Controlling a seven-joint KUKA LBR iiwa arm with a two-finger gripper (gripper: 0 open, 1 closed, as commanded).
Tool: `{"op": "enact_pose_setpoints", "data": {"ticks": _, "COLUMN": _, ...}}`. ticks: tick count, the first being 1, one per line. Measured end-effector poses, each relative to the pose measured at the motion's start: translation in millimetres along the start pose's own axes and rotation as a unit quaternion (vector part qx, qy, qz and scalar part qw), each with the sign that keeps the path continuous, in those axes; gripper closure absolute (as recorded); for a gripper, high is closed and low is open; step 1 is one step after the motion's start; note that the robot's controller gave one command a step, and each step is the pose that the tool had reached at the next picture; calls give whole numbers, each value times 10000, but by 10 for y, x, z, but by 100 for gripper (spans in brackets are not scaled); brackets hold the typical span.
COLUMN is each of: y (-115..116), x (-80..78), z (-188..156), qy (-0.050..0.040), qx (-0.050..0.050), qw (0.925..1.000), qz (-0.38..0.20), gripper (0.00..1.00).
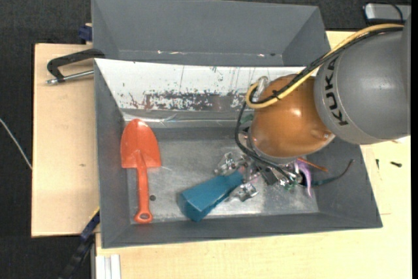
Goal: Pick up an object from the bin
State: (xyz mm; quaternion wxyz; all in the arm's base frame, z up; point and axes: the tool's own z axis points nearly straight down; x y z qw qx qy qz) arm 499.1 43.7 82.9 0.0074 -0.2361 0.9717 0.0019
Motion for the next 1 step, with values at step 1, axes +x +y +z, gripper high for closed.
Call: {"op": "enact_pose_setpoints", "data": {"ticks": 1, "y": -90, "x": -68, "z": -1562, "qy": 63, "qx": 4, "qw": 9999, "qz": 107, "gripper": 100}}
